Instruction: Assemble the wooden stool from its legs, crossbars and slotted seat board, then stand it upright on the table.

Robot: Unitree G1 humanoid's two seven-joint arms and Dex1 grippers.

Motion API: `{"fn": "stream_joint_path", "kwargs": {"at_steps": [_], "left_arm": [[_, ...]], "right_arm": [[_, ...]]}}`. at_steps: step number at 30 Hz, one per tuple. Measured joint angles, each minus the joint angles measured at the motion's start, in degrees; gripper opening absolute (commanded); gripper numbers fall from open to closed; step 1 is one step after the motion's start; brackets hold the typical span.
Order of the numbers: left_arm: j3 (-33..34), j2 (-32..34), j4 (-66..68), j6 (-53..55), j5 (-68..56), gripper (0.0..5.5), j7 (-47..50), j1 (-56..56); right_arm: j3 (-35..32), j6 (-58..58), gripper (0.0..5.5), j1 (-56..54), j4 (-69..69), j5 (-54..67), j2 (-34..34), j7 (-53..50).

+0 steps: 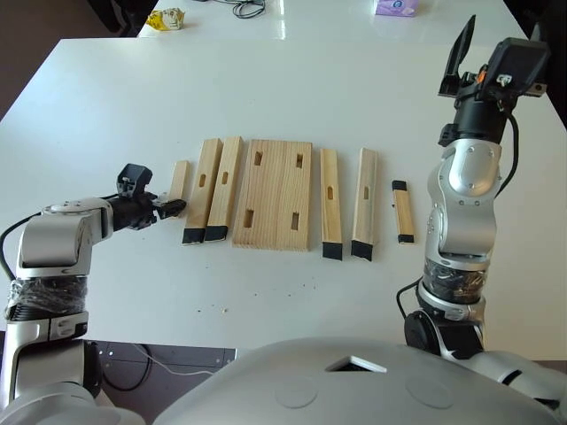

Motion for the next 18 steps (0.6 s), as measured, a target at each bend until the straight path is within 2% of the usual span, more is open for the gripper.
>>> {"fn": "stream_joint_path", "kwargs": {"at_steps": [15,18], "left_arm": [[-0.68,1.41,-4.33,2.08,-0.12,1.55,0.01,2.44],[-1.11,1.60,-4.74,1.66,-0.12,1.32,0.05,2.73]], "right_arm": [[-0.11,0.01,3.96,2.49,-1.36,-1.28,1.42,-0.74],[-0.16,0.01,3.96,2.49,-1.38,-1.28,1.61,-0.74]]}}
